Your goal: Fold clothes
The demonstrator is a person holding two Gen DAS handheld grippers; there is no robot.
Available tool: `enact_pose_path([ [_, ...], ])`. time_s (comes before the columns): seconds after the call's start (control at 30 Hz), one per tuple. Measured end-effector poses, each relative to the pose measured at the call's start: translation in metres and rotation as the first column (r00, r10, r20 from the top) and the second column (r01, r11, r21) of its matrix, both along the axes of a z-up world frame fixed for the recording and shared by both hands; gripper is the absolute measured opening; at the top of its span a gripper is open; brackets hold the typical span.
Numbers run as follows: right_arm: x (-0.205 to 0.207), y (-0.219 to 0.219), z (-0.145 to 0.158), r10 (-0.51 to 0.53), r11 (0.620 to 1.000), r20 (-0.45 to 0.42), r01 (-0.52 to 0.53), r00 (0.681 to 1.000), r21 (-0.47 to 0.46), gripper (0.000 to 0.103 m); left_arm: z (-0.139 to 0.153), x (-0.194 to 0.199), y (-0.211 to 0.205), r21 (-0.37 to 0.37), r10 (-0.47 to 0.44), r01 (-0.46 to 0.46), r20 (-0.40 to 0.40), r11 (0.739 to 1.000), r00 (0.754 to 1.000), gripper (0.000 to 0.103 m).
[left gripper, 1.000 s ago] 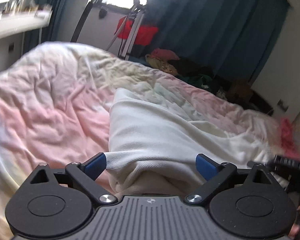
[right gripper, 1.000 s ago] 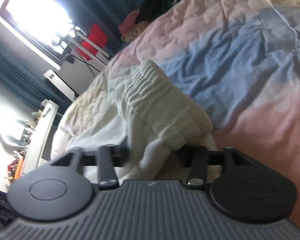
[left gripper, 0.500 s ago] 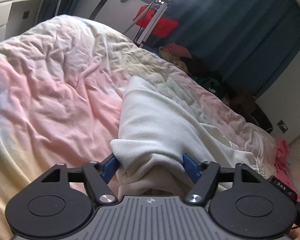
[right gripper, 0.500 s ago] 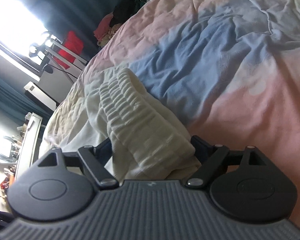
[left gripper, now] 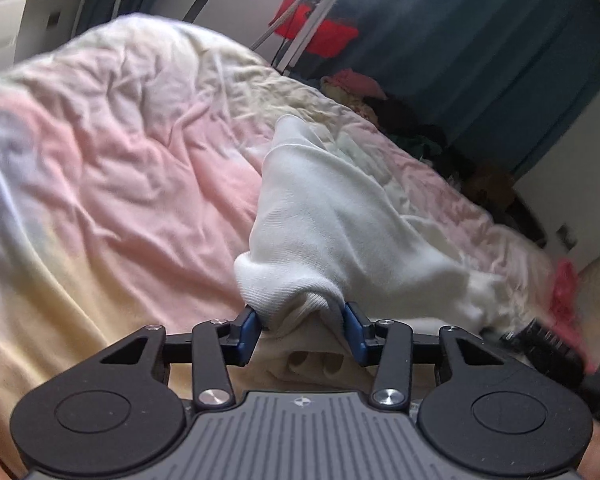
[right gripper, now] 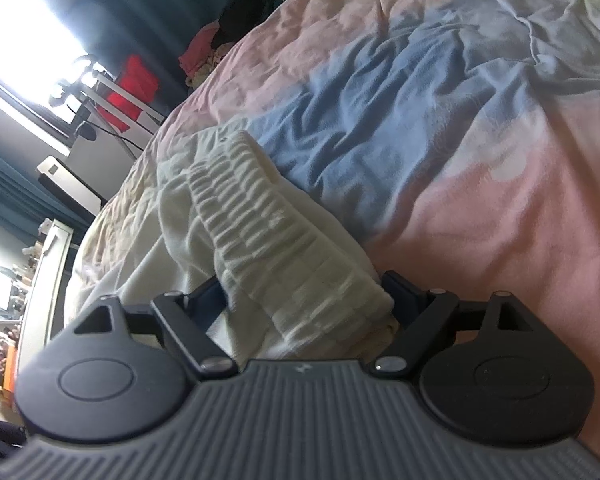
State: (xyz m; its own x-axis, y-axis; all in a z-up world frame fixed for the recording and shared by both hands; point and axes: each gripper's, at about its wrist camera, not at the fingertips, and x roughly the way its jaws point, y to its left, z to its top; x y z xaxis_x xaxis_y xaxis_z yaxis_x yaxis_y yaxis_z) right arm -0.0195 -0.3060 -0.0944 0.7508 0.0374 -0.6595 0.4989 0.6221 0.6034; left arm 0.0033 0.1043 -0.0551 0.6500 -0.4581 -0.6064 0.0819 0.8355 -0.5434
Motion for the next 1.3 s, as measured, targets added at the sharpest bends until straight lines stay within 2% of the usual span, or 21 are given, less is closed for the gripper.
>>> enact_pose_path([
  [0.03, -0.001, 0.0, 0.0, 0.002, 1.0, -0.005, -0.002, 1.0, 0.003, 0.086, -0.001, 0.002, 0.005, -0.044, 0.012, -0.013, -0.014, 0.999, 1.0, 0.056],
  [0.07, -0.003, -0.001, 0.0, 0.002, 1.0, -0.008, -0.002, 1.0, 0.012, 0.086, -0.003, 0.003, 0.009, -0.088, 0.023, -0.026, -0.031, 0.996, 0.999, 0.067],
  [0.13, -0.006, -0.002, 0.001, 0.002, 1.0, -0.015, -0.001, 1.0, 0.026, 0.086, -0.007, 0.007, 0.017, -0.168, 0.045, -0.055, -0.059, 0.984, 0.997, 0.081],
  [0.27, -0.008, -0.001, 0.0, 0.007, 1.0, -0.021, -0.006, 1.0, 0.028, 0.086, -0.014, 0.016, 0.02, -0.23, 0.089, -0.108, -0.089, 0.967, 0.992, 0.083],
  [0.37, -0.001, -0.001, -0.007, 0.018, 0.999, -0.021, -0.017, 1.0, 0.035, 0.089, -0.024, 0.028, 0.015, -0.263, 0.064, -0.096, -0.129, 0.96, 0.99, 0.083],
  [0.4, 0.003, -0.003, -0.011, 0.021, 0.998, -0.02, -0.02, 1.0, 0.054, 0.096, -0.027, 0.032, 0.012, -0.254, 0.064, -0.098, -0.137, 0.962, 0.989, 0.083],
  [0.5, 0.01, -0.01, -0.023, 0.023, 0.989, 0.0, -0.023, 1.0, 0.143, 0.096, -0.034, 0.04, 0.006, -0.254, 0.063, -0.099, -0.15, 0.962, 0.987, 0.084],
  [0.57, 0.014, -0.01, -0.023, 0.054, 0.982, 0.032, -0.059, 0.998, 0.178, 0.096, -0.036, 0.043, 0.005, -0.256, 0.071, -0.109, -0.152, 0.961, 0.986, 0.082],
  [0.63, 0.014, -0.005, -0.019, 0.083, 0.981, 0.065, -0.093, 0.994, 0.169, 0.079, -0.038, 0.044, 0.006, -0.256, 0.076, -0.115, -0.155, 0.96, 0.985, 0.078],
  [0.67, 0.012, -0.003, -0.017, 0.088, 0.983, 0.072, -0.098, 0.994, 0.156, 0.075, -0.038, 0.045, 0.006, -0.257, 0.08, -0.119, -0.158, 0.959, 0.984, 0.075],
  [0.7, 0.011, -0.001, -0.014, 0.089, 0.985, 0.078, -0.1, 0.993, 0.144, 0.064, -0.038, 0.045, 0.006, -0.256, 0.082, -0.121, -0.16, 0.959, 0.984, 0.073],
  [0.73, 0.009, 0.001, -0.01, 0.092, 0.986, 0.085, -0.102, 0.992, 0.128, 0.058, -0.037, 0.044, 0.006, -0.252, 0.081, -0.119, -0.155, 0.96, 0.985, 0.069],
  [0.83, 0.003, 0.012, 0.005, 0.113, 0.992, 0.113, -0.119, 0.987, 0.041, 0.048, -0.03, 0.039, 0.003, -0.225, 0.079, -0.105, -0.122, 0.969, 0.989, 0.057],
  [0.93, -0.005, 0.021, 0.021, 0.121, 0.993, 0.152, -0.121, 0.981, -0.015, 0.041, -0.021, 0.033, 0.0, -0.207, 0.067, -0.082, -0.077, 0.975, 0.995, 0.049],
  [1.03, -0.015, 0.016, 0.038, 0.09, 0.996, 0.186, -0.093, 0.978, 0.008, 0.037, -0.009, 0.024, -0.005, -0.205, 0.034, -0.039, -0.027, 0.978, 0.999, 0.047],
  [1.1, -0.023, 0.009, 0.05, 0.066, 0.997, 0.207, -0.073, 0.976, 0.023, 0.036, 0.002, 0.02, -0.013, -0.231, 0.008, -0.012, -0.019, 0.973, 1.0, 0.045],
  [1.23, -0.039, -0.019, 0.079, 0.029, 0.999, 0.238, -0.034, 0.971, 0.018, 0.035, 0.033, 0.018, -0.051, -0.225, -0.063, 0.063, 0.005, 0.972, 0.998, 0.043],
  [1.3, -0.043, -0.042, 0.091, -0.006, 0.999, 0.244, -0.003, 0.97, 0.034, 0.034, 0.047, 0.026, -0.078, -0.25, -0.087, 0.081, -0.012, 0.965, 0.996, 0.043],
])
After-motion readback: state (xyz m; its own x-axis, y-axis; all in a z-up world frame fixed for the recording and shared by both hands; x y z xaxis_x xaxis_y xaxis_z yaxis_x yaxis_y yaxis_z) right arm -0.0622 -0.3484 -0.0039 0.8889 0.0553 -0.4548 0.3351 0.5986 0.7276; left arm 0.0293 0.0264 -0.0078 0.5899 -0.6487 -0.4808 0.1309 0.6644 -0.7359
